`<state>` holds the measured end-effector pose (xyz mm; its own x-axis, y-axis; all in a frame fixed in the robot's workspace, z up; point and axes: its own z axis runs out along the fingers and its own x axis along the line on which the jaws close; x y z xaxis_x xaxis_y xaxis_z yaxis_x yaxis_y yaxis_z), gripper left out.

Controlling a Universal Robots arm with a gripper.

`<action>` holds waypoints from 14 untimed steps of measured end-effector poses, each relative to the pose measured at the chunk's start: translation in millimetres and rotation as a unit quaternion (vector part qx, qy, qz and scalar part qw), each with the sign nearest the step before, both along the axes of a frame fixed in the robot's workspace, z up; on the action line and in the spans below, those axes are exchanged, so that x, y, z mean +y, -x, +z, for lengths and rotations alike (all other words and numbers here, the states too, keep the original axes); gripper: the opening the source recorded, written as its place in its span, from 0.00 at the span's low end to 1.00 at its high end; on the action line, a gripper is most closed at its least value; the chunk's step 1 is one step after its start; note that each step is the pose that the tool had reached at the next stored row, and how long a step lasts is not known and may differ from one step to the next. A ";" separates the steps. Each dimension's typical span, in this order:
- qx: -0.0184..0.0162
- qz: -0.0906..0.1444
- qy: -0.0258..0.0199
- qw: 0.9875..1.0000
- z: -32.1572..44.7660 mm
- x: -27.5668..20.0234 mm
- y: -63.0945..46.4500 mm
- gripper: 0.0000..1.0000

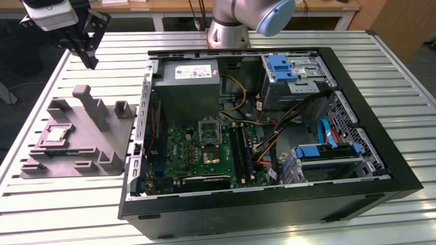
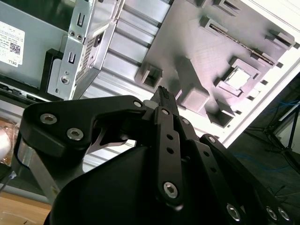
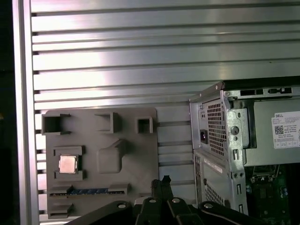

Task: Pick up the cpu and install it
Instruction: 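Reach for the cpu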

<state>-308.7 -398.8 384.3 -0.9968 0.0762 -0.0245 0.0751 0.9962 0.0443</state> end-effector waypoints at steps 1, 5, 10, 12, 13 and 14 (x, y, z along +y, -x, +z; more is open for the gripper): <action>0.000 0.000 0.000 1.000 0.0 0.0 0.9 0.11; 0.000 0.000 0.000 1.000 -0.2 0.0 4.2 0.11; 0.000 0.000 0.000 1.000 -0.3 0.0 8.3 0.11; 0.000 0.000 0.000 1.000 -0.4 0.0 10.0 0.11; 0.000 0.000 0.000 1.000 -0.5 0.0 11.0 0.11; 0.000 0.000 0.000 1.000 -0.5 0.0 12.3 0.11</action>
